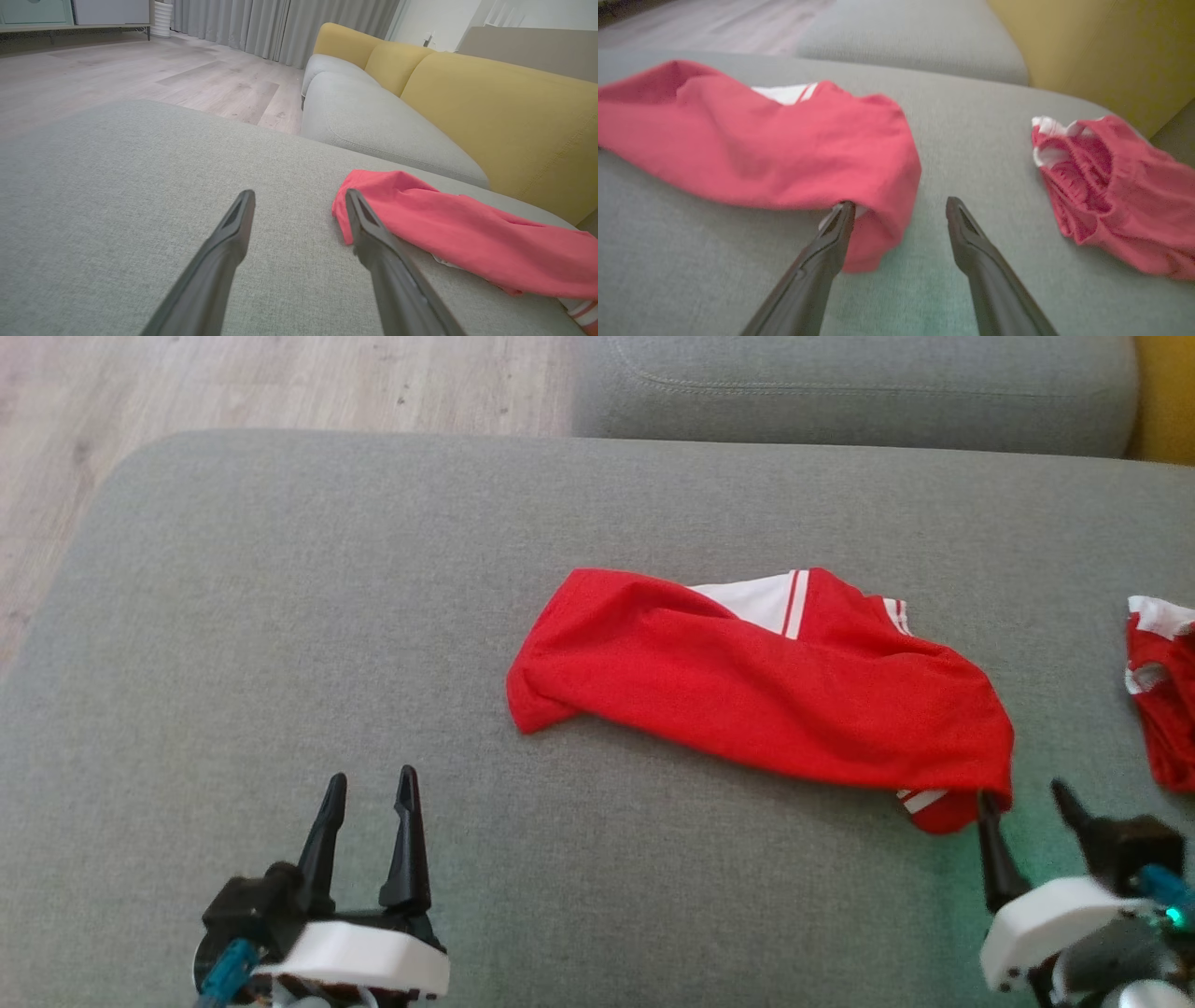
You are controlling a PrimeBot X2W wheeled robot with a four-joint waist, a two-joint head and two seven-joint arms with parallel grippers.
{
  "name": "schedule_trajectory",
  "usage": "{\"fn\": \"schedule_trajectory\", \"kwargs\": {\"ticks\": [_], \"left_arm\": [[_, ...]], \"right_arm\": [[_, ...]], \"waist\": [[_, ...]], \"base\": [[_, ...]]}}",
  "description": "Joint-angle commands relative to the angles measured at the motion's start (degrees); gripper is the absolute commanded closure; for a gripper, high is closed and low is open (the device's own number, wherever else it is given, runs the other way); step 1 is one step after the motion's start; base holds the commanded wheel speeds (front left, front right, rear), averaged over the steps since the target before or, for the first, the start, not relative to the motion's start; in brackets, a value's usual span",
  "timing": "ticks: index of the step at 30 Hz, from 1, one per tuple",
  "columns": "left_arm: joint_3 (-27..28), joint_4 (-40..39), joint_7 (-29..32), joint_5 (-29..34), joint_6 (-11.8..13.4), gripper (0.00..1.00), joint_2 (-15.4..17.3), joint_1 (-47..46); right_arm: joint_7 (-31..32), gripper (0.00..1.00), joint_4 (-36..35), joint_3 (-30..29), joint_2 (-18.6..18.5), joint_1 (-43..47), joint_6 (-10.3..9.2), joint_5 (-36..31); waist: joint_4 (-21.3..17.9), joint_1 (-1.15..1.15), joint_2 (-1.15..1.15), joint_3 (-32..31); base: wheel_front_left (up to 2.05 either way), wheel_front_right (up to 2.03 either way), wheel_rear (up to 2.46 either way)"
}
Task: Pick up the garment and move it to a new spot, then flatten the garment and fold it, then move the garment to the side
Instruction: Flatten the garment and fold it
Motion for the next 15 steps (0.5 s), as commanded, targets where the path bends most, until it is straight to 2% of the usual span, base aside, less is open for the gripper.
{"fn": "schedule_trajectory", "kwargs": {"ticks": [1, 6, 9, 12, 15], "left_arm": [[2.4, -1.8, -0.7, 0.6, 0.0, 0.0, 0.7, -1.6], [2.0, -2.1, -0.7, 0.8, -0.1, 0.0, 0.6, -1.8], [1.7, -2.3, -0.6, 1.0, -0.3, 0.0, 0.5, -2.3], [1.3, -2.2, -0.6, 1.2, -0.6, 0.0, 0.2, -3.1], [1.0, -2.0, -0.6, 1.4, -0.9, 0.0, -0.2, -3.9]], "right_arm": [[-0.8, 0.0, -4.4, 0.9, -0.5, -1.8, -0.05, 0.6], [1.5, 0.0, -11.1, 0.1, -0.5, -5.0, -0.05, 1.0], [4.1, 0.0, -12.7, 0.3, -2.2, -9.6, -0.05, -0.3], [7.5, 0.0, -10.1, 1.6, -4.8, -15.4, -0.05, 0.1], [11.4, 0.0, -4.0, 3.8, -8.3, -21.6, -0.05, 1.7]], "waist": [[-0.4, 0.01, 0.0, -0.2], [-0.3, 0.01, 0.0, 0.3], [0.4, 0.01, 0.0, 1.3], [1.5, 0.01, 0.0, 2.5], [3.1, 0.01, 0.0, 3.6]], "base": [[0.0, 0.0, 0.0], [0.0, 0.0, 0.0], [0.0, 0.0, 0.0], [0.0, 0.0, 0.0], [0.0, 0.0, 0.0]]}}
